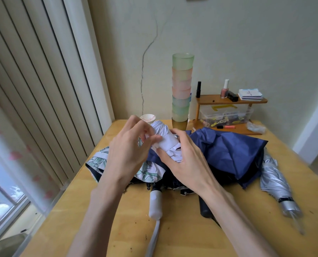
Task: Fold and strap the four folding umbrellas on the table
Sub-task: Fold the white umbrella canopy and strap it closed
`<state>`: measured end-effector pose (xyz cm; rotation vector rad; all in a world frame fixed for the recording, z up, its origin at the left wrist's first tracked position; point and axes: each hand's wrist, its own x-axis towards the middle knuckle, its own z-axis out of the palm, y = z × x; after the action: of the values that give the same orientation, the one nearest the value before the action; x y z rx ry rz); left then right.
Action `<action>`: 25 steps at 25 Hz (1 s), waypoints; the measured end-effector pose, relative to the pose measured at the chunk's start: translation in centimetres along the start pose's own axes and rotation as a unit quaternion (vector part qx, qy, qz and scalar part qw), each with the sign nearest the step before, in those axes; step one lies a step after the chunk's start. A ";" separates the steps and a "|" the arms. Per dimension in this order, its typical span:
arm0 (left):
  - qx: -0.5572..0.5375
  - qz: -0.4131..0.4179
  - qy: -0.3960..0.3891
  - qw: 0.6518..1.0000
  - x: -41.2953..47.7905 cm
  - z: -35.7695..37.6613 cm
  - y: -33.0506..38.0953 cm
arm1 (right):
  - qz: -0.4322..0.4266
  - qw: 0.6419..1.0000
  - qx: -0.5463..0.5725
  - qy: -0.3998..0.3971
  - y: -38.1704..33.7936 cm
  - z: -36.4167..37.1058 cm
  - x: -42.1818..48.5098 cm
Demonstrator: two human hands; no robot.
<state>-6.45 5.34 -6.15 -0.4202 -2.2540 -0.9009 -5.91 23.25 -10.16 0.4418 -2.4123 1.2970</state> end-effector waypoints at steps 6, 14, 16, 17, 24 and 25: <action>-0.224 -0.109 -0.058 0.967 0.4 -0.4 -0.9 | -0.003 0.997 0.073 -0.017 0.3 -0.3 0.3; -0.202 -0.117 0.024 0.972 -0.3 1.5 0.5 | 0.034 0.984 0.162 -0.070 0.1 -0.2 0.3; -0.300 -0.179 -0.021 0.937 -0.5 1.9 1.2 | 0.039 0.981 0.174 -0.079 0.0 -0.2 0.4; -0.324 -0.200 -0.029 0.924 -0.5 2.0 1.4 | 0.035 0.982 0.171 -0.076 0.3 -0.2 0.5; -0.386 -0.235 -0.005 0.892 -0.4 1.7 0.7 | 0.013 0.981 0.177 -0.082 0.6 0.4 0.4; -0.392 -0.235 -0.003 0.889 -0.4 1.7 0.7 | 0.012 0.981 0.176 -0.077 0.5 0.4 0.4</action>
<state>-6.60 7.04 -7.00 -0.2054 -1.9283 -2.0770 -6.53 23.12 -10.59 0.6300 -2.3138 1.7690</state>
